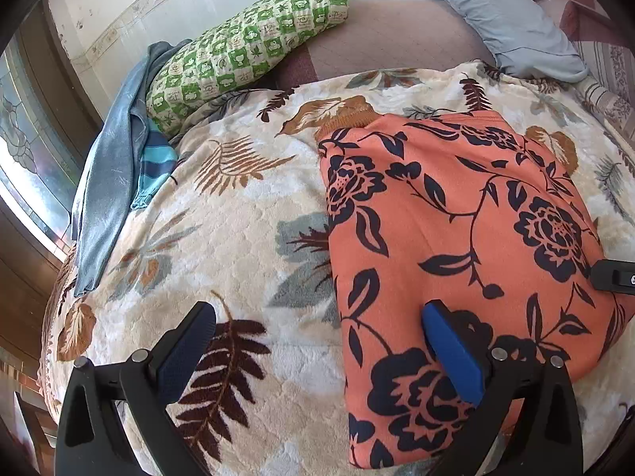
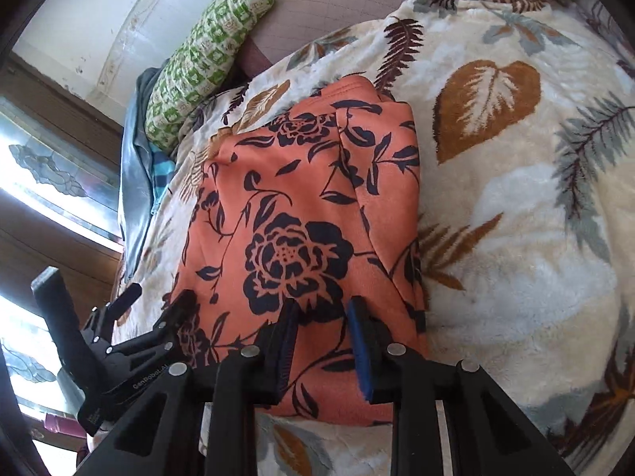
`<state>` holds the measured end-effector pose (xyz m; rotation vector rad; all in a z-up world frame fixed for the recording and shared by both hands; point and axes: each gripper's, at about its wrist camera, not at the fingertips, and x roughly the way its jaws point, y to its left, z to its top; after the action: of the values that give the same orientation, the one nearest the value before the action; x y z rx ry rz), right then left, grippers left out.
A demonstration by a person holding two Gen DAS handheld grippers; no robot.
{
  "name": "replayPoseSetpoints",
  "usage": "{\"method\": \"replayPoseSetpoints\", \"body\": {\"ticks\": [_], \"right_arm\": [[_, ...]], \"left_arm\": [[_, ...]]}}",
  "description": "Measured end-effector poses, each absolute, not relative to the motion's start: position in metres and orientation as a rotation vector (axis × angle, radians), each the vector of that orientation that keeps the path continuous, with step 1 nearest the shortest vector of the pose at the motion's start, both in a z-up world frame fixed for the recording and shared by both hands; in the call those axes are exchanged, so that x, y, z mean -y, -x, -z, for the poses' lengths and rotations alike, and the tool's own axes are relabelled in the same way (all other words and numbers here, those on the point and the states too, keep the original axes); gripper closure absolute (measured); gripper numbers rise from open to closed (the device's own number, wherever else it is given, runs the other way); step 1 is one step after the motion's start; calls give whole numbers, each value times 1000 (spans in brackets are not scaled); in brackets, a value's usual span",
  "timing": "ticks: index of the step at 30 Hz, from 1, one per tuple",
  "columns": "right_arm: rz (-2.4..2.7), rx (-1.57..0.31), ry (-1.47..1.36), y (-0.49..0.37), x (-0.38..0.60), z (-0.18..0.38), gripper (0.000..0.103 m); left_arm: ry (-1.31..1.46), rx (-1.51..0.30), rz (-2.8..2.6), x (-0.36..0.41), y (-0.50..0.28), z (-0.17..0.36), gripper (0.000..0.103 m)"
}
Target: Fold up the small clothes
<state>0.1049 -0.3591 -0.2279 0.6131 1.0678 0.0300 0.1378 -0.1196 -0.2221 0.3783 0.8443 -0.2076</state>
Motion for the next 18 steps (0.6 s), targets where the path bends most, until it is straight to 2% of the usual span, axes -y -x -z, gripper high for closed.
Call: {"method": "replayPoseSetpoints", "body": {"ticks": [6,8,13,17,18], "right_arm": [[-21,-1018,-575,-78,359,212,75],[-56,-989,-557,-71,351,204,71],[-179,-918,-535,-73,319,188,71],[-176,-1041,-573,-86,309,218,71],[-168,-1078,-597,-87,312,227,75]], "left_arm": [[-331,-879,225,107,-125,222,0],[-338,-865,239,110,-118,220,0],[-390,-840,287,128,-109,221,0],[-404,-886,275,126,-117,234,0],[-393,-899,279,123,-119,235,0]]}}
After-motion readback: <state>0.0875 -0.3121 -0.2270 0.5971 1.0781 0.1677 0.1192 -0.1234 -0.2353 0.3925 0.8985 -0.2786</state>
